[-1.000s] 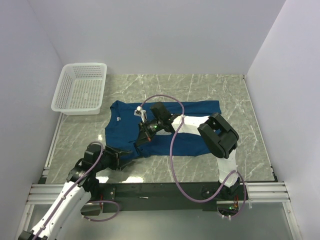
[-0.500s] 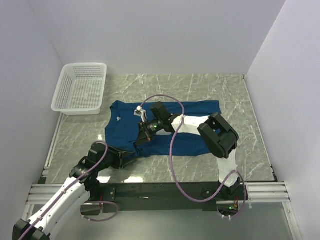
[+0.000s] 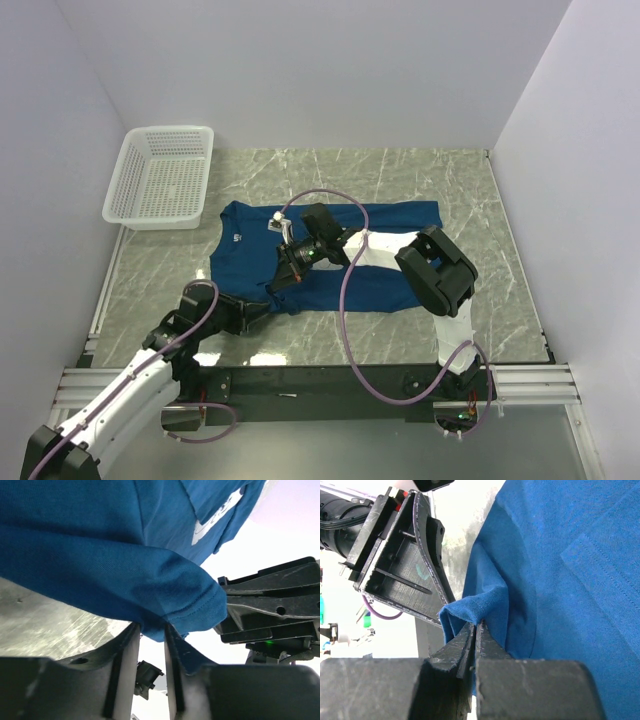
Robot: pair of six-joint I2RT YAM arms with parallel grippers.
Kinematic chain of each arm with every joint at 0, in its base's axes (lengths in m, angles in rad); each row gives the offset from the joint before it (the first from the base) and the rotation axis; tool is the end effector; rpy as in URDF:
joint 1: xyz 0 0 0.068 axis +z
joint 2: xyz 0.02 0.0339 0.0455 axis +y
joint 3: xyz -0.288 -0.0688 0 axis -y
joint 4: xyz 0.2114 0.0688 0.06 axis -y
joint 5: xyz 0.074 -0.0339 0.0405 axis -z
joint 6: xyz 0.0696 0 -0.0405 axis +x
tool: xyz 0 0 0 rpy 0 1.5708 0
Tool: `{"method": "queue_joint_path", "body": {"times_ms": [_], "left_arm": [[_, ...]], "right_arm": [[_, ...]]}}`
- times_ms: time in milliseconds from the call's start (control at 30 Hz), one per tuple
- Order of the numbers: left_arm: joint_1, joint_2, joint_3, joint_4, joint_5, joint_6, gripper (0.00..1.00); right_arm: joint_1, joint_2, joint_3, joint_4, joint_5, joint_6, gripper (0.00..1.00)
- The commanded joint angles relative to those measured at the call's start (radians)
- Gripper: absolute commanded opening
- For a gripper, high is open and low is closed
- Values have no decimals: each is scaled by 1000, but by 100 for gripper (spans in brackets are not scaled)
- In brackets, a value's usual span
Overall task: Fold and stack the t-shirts
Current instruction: Fold the tshirt
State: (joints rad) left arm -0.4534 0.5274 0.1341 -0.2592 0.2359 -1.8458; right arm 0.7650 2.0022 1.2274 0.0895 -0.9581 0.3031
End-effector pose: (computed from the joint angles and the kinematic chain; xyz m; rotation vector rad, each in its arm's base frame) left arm 0.0845 -0.0593 0.1468 -1.5844 2.1384 -1.3274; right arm 0.2648 0.3331 0.1979 -1.1011 2.1547 1.6175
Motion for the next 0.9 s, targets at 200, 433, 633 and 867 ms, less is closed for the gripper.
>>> {"method": "queue_joint_path", "body": {"times_ms": [200,433,633,867], "left_arm": [[-7,-12,-22,81,-27,-21,10],[-7,-113,-25,14,-52,-9,1],[-5,-230,-36,-64,-76,-24,1],[-4,-271,-7,-138,-101,-30,0]], "right_arm": [[-7,9,4,36,-18,1,0],[-16,-2,-3,27,-13,-18,0],[-24,-10,-5,18,-8,-30,0],[-30,-19,-8,3,-5,-59,11]]}}
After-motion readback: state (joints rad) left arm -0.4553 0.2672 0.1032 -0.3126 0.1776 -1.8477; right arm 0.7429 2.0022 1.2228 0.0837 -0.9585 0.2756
